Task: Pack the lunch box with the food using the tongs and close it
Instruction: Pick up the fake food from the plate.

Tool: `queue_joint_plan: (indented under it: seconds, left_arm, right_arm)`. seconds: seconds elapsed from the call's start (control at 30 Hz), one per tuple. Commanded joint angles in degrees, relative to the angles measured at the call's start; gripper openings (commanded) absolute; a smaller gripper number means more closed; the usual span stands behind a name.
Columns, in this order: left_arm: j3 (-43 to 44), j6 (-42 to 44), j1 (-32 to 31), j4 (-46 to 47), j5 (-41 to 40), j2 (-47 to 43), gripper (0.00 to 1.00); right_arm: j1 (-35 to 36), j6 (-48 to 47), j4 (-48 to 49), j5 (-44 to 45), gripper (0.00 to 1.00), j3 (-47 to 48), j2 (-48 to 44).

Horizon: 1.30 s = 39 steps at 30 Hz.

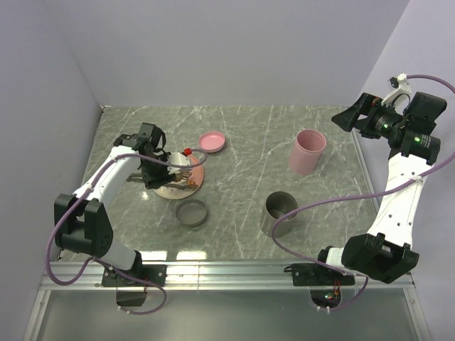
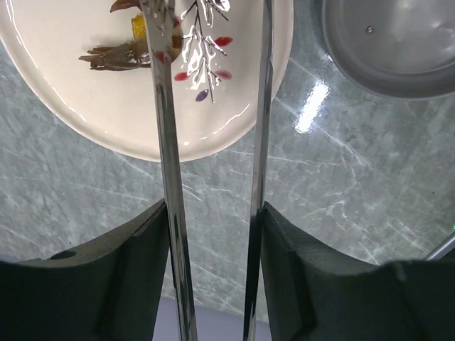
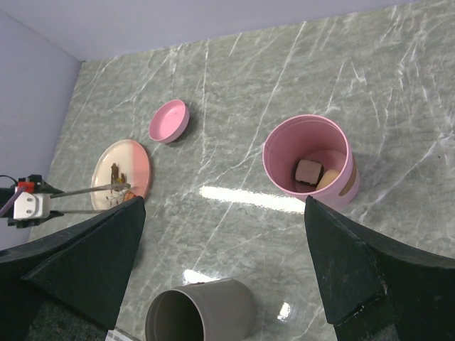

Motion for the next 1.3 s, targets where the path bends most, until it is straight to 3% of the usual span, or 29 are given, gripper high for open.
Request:
queue_joint_plan:
  seconds: [0.0,0.33,1.27]
  left_arm:
    - [1.7,-0.4,-0.5,0.5,-1.1,0.0,0.55]
    - [3.0,-1.1,-0.5,-0.4,-1.5,0.2,0.43]
    - [12.9,-5.8,-0.4,-5.9,5.9,-2.2,0.38]
  right_arm:
    - [0.2,-0.5,0.6,-0.6,1.0,0.0,-2.0]
    - [0.2,-1.0,0.3,-0.3,1.0,-0.3,-2.4]
    - [0.1,-0.8,0.7,-0.6,1.0,-0.8,-2.7]
